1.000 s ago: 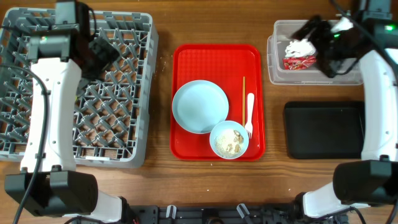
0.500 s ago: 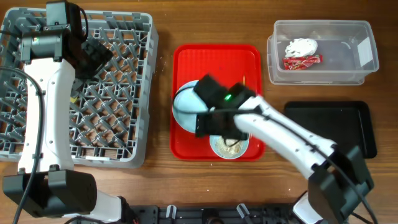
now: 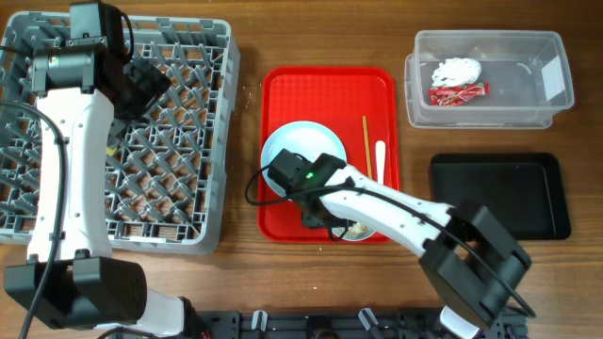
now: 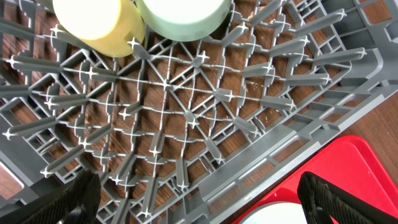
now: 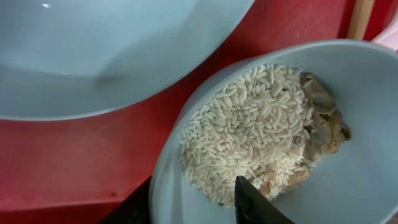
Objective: Sort waste into correct bins and load items into the dishwasher rack
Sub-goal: 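Lift the rice bowl and carry it over the black tray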
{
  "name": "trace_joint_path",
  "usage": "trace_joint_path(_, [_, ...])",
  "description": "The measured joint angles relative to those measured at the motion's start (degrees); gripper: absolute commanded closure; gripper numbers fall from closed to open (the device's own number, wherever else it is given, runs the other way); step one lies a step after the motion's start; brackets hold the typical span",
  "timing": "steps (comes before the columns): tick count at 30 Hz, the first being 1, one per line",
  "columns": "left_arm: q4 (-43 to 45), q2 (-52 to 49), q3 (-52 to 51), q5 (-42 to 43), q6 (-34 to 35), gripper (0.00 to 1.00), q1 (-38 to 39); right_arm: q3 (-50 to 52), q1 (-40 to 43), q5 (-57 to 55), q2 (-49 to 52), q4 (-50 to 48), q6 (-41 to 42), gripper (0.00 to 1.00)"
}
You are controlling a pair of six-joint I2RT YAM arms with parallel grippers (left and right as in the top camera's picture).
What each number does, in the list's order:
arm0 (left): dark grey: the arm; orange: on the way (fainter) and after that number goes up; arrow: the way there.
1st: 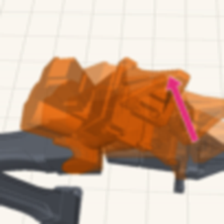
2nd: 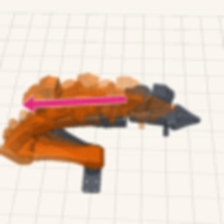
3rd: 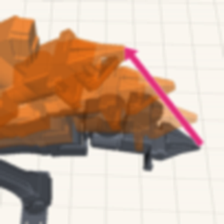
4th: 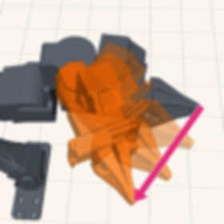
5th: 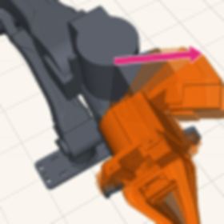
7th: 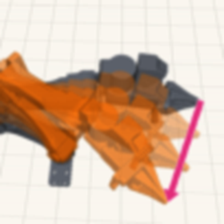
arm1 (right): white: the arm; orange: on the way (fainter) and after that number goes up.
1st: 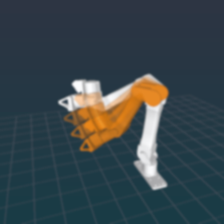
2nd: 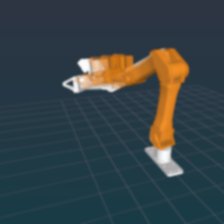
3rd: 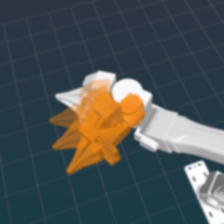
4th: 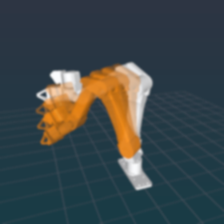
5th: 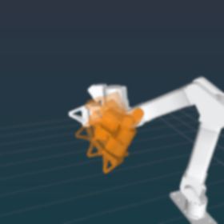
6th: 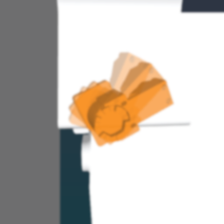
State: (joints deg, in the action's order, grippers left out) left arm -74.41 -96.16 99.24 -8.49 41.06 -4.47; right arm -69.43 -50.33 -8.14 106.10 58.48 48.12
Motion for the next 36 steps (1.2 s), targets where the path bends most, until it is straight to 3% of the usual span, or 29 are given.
trace_joint_path(3, [-0.02,0.0,0.0,0.0,0.0,0.0,0.0,0.0,-0.37,-0.59,2.58,0.0,-0.24,0.6])
trace_joint_path(7, [0.0,0.0,0.0,-0.02,0.0,0.0,0.0,0.0,-1.68,-0.87,3.85,0.22,-0.92,0.76])
trace_joint_path(12, [0.0,0.0,0.0,0.0,0.0,0.0,0.0,-0.24,-1.86,-1.14,3.85,2.62,-1.51,0.82])
trace_joint_path(16, [0.0,0.0,0.0,0.0,0.0,0.0,0.0,-2.19,-1.86,-1.16,3.85,3.61,-2.19,0.95])
trace_joint_path(26, [-0.02,0.0,0.0,0.0,0.0,0.0,0.0,-2.73,-1.86,-1.6,3.85,4.66,-2.84,0.96])
trace_joint_path(36, [0.0,0.0,0.0,-0.02,0.0,0.0,0.0,-10.75,2.49,-3.91,3.93,17.51,1.36,0.96])
